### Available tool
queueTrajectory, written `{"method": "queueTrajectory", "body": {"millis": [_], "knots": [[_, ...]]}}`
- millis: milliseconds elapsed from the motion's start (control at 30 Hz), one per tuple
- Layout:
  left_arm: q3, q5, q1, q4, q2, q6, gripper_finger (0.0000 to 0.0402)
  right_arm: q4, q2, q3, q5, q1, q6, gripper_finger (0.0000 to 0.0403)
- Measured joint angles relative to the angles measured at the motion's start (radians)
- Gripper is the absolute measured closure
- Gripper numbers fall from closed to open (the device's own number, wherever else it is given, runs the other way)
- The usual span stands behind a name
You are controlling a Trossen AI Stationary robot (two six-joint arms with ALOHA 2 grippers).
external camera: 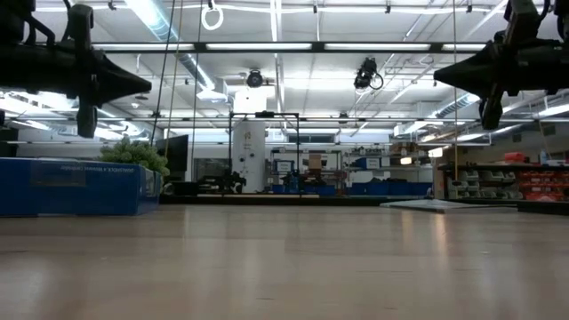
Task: Pick and place USB-C Cables
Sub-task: Return to Home Position
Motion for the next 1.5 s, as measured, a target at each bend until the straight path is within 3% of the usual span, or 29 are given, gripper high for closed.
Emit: {"method": "queueTrajectory", "body": {"millis": [100, 167, 333, 467, 1500], "knots": [[0.0, -0.004, 0.0, -0.002, 0.0, 0.071, 0.0373, 0.001, 0.0, 0.0, 0.0, 0.0, -0.001, 0.0383], [0.0, 0.006, 0.0, -0.003, 0.0, 0.2, 0.0366, -0.003, 0.0, 0.0, 0.0, 0.0, -0.016, 0.038], [-0.001, 0.009, 0.0, 0.014, 0.0, 0.611, 0.0361, -0.027, 0.0, 0.0, 0.011, 0.0, -0.355, 0.0381], [-0.002, 0.01, 0.0, 0.029, 0.0, 0.745, 0.0359, -0.028, 0.0, 0.0, 0.011, 0.0, -0.487, 0.038], [-0.002, 0.01, 0.0, 0.041, 0.0, 0.749, 0.0358, -0.028, 0.0, 0.0, 0.011, 0.0, -0.507, 0.0379]]}}
